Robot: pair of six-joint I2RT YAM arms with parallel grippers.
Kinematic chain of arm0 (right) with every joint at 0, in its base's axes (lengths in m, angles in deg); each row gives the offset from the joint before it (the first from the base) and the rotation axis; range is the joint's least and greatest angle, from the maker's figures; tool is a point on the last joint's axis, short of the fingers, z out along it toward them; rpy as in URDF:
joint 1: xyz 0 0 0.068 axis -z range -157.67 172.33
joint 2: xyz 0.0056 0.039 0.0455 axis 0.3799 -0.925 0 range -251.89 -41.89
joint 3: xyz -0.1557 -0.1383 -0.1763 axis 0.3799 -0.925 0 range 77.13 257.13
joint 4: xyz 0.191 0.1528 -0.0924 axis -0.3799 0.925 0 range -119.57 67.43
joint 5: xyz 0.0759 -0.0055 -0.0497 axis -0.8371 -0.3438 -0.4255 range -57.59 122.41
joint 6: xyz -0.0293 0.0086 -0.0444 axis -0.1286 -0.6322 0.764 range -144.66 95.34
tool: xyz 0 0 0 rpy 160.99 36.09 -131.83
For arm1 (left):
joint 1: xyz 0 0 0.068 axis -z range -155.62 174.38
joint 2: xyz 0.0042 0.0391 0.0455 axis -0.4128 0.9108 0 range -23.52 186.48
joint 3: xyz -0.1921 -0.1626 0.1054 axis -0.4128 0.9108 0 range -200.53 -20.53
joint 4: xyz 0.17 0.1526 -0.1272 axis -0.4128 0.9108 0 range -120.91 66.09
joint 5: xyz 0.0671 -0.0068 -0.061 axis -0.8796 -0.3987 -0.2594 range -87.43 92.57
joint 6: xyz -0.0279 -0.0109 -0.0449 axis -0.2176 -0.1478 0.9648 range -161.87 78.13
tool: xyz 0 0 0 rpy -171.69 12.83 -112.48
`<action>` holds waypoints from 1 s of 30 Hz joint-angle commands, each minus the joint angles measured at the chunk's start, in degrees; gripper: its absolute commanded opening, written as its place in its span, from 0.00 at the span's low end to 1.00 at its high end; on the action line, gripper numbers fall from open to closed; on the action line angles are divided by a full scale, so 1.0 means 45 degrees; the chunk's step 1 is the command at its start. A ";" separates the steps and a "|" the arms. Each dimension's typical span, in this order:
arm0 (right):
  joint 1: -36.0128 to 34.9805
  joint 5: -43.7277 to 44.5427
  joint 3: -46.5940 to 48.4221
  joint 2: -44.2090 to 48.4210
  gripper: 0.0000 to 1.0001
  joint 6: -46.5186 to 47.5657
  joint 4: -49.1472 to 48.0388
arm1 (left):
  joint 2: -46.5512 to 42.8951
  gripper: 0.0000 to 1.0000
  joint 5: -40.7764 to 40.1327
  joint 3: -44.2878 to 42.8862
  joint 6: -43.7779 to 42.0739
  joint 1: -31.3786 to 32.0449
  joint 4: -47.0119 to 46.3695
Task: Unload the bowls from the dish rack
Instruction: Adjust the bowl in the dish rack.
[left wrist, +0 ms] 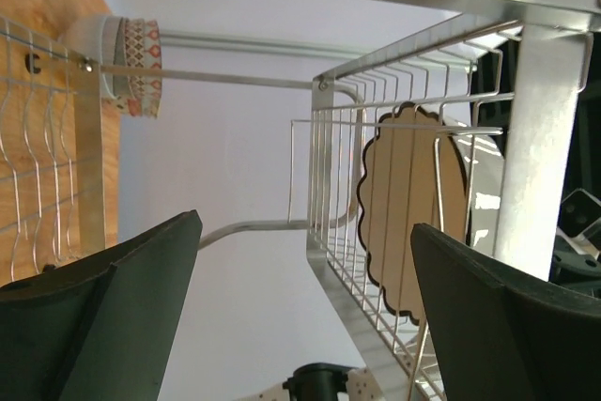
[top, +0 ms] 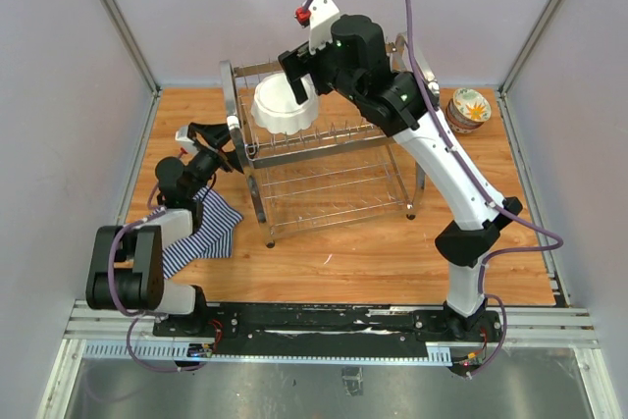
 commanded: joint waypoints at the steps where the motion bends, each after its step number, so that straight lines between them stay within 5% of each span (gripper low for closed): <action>1: 0.0207 -0.0282 -0.0081 0.0444 0.98 -0.0229 -0.0350 | 0.1245 0.97 0.0171 -0.0122 0.1156 0.0438 -0.3997; 30: 0.0266 -0.0964 -0.0005 0.0329 0.99 -0.0113 -0.0416 | 0.4961 0.98 -0.0505 -0.1357 0.2560 0.2182 -0.9316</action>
